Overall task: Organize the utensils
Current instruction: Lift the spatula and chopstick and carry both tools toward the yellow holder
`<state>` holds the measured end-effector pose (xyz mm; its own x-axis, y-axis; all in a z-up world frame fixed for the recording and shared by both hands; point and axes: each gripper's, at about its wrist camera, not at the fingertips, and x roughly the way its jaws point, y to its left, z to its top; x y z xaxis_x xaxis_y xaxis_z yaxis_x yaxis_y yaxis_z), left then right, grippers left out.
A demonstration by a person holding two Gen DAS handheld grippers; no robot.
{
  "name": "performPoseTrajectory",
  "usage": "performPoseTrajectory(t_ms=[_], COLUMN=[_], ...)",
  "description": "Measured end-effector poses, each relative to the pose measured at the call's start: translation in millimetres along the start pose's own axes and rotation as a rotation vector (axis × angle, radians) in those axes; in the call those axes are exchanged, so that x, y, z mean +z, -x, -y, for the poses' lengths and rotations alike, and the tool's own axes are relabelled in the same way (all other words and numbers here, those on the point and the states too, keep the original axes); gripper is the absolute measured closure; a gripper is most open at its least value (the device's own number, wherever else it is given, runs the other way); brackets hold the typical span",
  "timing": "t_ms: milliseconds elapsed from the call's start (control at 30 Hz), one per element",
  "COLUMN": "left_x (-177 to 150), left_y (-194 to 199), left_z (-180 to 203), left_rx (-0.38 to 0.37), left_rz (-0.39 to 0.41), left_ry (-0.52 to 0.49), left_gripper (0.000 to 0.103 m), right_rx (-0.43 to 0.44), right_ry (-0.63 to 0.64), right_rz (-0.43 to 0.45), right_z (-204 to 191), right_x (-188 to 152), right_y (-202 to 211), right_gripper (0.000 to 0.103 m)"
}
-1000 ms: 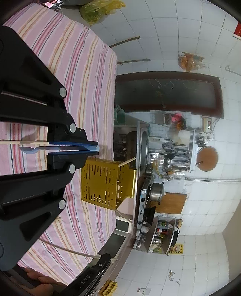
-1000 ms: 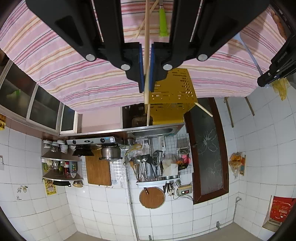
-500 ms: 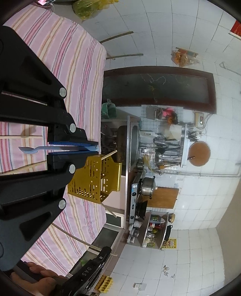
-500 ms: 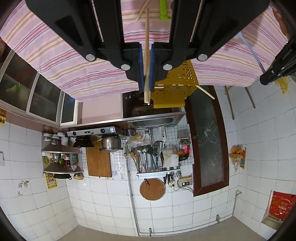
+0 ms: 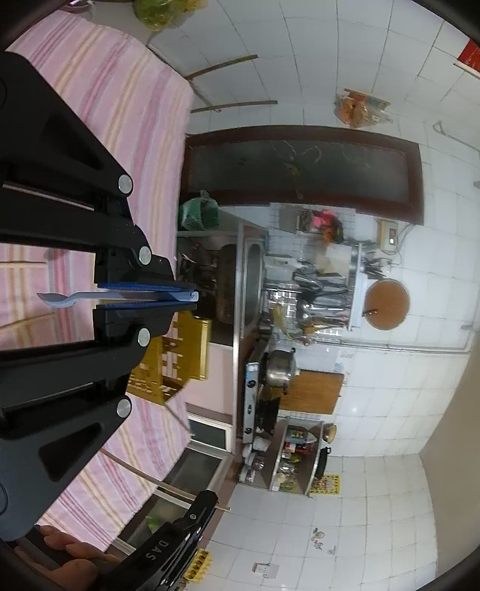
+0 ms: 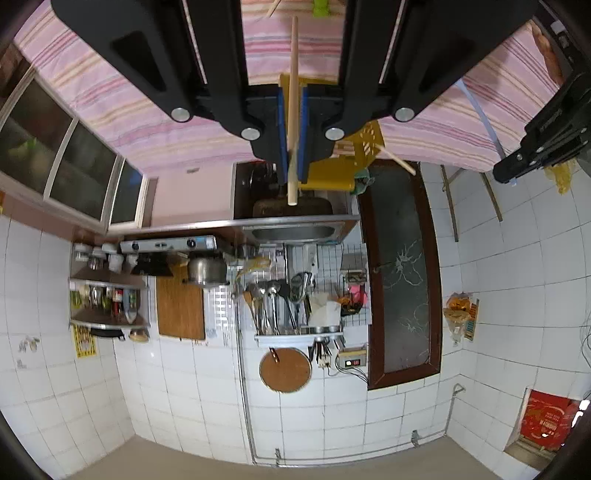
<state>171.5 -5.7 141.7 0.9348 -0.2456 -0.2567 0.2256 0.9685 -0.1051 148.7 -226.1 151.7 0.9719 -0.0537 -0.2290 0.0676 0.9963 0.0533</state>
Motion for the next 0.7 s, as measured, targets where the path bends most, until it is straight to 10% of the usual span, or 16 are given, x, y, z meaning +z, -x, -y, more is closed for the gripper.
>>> performPoseTrajectory(t_ms=[700], left_x=[117], left_y=[-77], left_z=[18], left_rx=[-0.064], left_rz=[0.15], left_ry=[0.007], left_gripper=[0.1], right_rx=[0.032], right_ry=[0.017], right_rz=[0.136], right_z=[-20], right_x=[111], right_y=[-45], right_gripper=[0.097])
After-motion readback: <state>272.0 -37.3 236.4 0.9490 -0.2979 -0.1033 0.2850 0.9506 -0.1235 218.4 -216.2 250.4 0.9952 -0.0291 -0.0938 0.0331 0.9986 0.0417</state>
